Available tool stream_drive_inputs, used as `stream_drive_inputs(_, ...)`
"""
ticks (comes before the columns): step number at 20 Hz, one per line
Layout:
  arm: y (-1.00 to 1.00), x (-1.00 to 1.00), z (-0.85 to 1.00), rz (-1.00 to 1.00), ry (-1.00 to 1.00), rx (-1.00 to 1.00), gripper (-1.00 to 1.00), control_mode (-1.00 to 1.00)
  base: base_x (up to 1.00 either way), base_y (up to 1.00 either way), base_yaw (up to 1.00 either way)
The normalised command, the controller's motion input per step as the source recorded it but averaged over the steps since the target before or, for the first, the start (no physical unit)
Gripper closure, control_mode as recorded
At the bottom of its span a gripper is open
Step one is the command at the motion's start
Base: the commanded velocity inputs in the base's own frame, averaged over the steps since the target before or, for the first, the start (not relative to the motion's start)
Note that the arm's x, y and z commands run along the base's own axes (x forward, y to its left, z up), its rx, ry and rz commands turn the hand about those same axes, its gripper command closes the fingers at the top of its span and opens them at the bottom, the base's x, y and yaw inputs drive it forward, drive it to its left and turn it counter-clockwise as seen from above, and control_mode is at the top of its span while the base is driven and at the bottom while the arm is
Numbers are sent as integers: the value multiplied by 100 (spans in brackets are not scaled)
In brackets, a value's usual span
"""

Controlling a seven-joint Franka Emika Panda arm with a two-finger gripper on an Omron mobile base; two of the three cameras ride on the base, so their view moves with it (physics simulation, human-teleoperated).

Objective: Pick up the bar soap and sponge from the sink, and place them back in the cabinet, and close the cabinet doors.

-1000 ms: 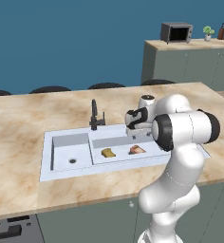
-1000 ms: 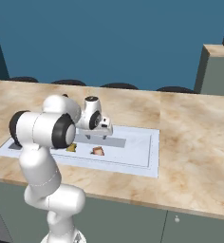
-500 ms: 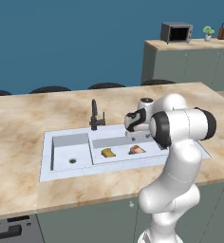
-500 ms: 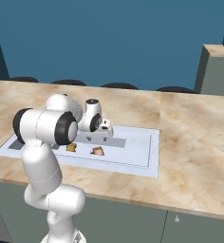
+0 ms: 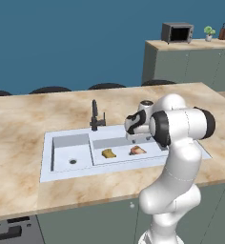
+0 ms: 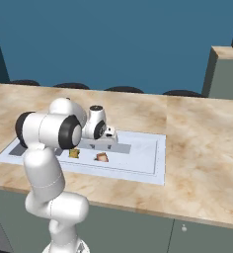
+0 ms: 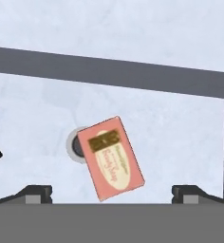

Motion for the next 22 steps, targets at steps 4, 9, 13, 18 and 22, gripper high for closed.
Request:
stream_drive_inputs(4,0,0,-10,0,0,0,-100,-100,0,0,0)
stream_drive_inputs(9,0,0,-12,0,0,0,-100,-100,0,0,0)
stream_drive_inputs(13,0,0,-17,0,0,0,-100,-100,0,0,0)
stream_drive_inputs(18,0,0,-18,0,0,0,-100,-100,0,0,0)
stream_drive_inputs(22,0,0,-15,0,0,0,-100,-100,0,0,0)
